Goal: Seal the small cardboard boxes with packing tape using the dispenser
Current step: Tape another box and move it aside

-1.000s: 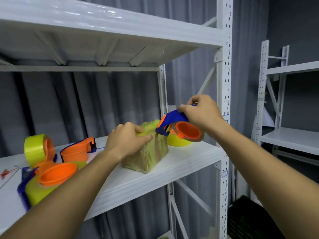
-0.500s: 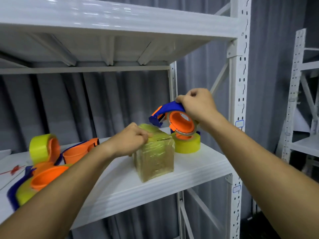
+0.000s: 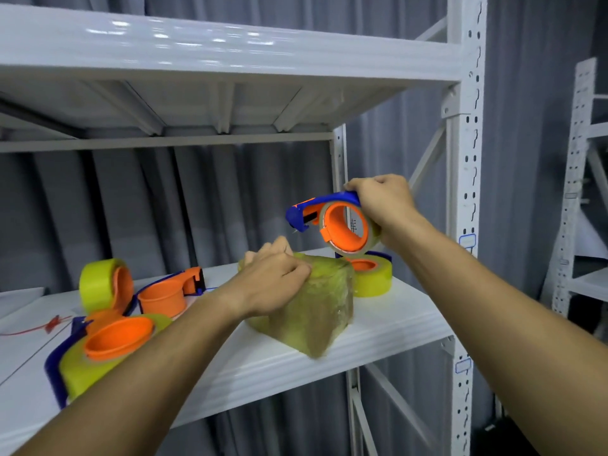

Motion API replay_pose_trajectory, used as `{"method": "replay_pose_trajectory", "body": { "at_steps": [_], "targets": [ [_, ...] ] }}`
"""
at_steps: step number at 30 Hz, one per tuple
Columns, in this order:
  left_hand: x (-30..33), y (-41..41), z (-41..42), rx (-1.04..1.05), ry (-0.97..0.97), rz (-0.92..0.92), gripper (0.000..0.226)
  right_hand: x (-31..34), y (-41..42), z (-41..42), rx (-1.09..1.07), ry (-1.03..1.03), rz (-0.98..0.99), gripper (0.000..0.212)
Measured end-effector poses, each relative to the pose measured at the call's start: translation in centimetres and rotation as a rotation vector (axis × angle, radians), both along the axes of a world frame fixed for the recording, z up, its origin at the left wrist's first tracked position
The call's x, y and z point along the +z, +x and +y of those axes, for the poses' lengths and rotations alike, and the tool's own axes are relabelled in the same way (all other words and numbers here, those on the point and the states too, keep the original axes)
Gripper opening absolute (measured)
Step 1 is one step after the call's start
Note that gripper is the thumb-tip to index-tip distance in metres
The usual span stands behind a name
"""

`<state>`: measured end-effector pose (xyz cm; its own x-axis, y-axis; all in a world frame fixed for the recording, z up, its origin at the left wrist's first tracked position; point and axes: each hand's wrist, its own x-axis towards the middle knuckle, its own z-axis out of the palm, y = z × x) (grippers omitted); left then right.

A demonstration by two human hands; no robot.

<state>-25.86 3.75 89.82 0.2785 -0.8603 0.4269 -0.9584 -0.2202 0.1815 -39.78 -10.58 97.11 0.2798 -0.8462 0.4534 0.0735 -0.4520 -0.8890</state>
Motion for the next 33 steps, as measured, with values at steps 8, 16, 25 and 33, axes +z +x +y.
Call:
{"method": "replay_pose_trajectory", "body": {
  "at_steps": [8, 16, 25, 33],
  "targets": [
    [-0.9, -0.3, 1.0, -0.106, -0.077, -0.104, 0.048, -0.1, 2.0, 2.0, 0.076, 0.129, -0.036, 0.031],
    [-1.7, 1.1, 2.2, -0.19, -0.12, -0.025, 0.019, -0.4, 3.7, 2.4, 0.124, 0.187, -0.003, 0.021],
    [-3.3, 2.0, 2.9, -0.243, -0.242, -0.132, 0.035, -0.5, 5.1, 2.5, 0.18, 0.195, 0.076, 0.017],
    [-3.5, 2.1, 3.1, -0.202, -0.289, -0.198, 0.036, -0.7, 5.1, 2.1, 0.179, 0.179, 0.1, 0.021]
  ]
}}
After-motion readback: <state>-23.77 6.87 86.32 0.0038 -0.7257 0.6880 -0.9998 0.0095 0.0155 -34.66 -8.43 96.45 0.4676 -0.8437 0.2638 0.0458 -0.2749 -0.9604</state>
